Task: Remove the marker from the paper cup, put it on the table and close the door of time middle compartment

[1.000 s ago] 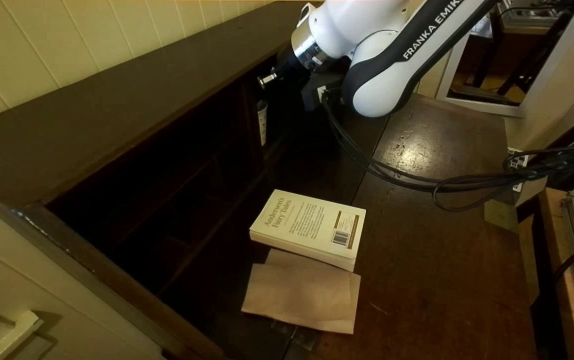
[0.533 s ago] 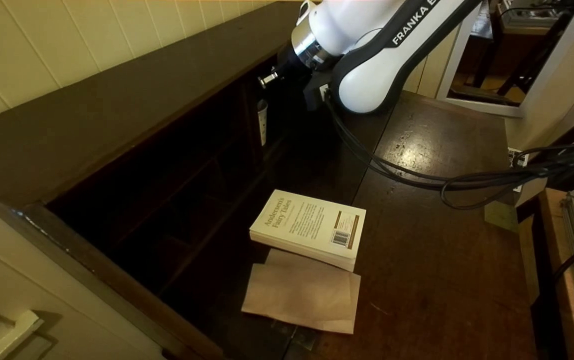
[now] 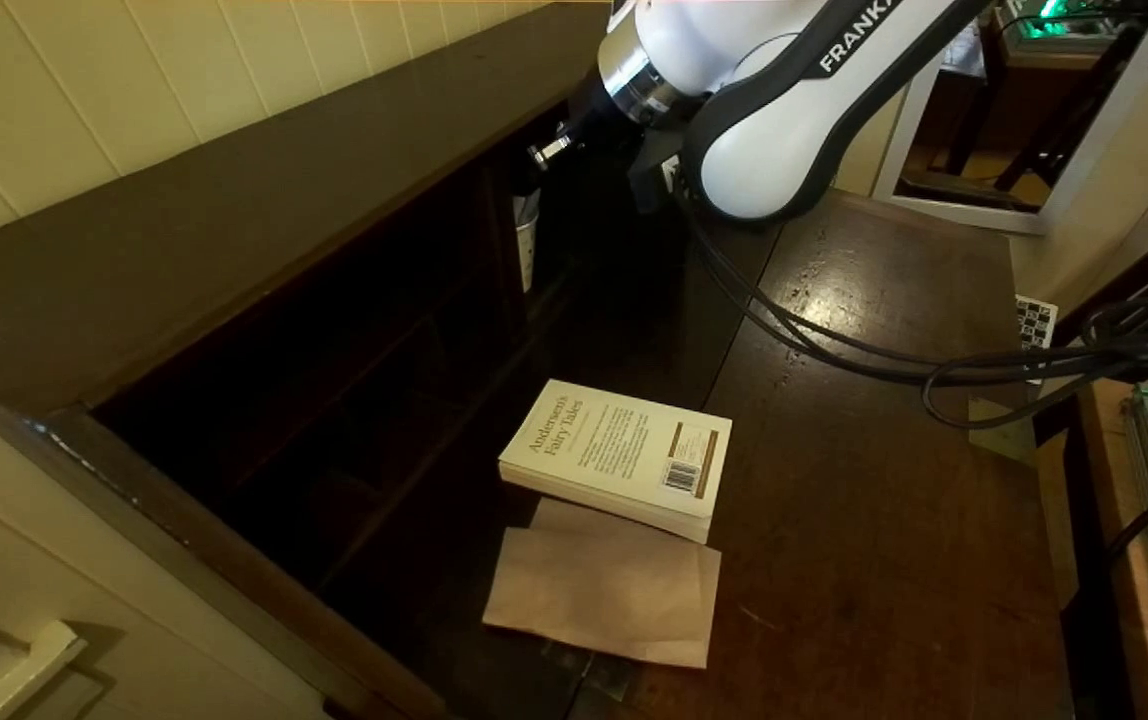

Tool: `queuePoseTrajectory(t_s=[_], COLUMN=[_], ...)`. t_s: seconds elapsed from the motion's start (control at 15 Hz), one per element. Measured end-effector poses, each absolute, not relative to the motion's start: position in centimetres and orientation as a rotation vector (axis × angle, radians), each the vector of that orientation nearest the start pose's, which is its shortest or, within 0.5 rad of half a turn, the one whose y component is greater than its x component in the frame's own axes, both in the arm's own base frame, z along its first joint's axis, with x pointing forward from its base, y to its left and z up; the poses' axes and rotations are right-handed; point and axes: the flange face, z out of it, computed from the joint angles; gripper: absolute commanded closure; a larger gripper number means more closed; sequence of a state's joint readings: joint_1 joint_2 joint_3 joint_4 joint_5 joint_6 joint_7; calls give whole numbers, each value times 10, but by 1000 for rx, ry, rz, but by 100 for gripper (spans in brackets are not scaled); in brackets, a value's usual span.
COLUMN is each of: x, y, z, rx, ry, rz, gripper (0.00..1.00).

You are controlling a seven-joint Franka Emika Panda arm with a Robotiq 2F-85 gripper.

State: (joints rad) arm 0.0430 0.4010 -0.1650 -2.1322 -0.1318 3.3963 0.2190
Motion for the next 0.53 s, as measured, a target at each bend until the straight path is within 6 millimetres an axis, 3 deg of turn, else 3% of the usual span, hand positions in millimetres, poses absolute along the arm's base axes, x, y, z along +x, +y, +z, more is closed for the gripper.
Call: queuePoseTrajectory(t_s=[0.53], x=[608], y=[-42], z=[330], rx=[-2894], ry=[84], rz=[-1444], gripper=[95])
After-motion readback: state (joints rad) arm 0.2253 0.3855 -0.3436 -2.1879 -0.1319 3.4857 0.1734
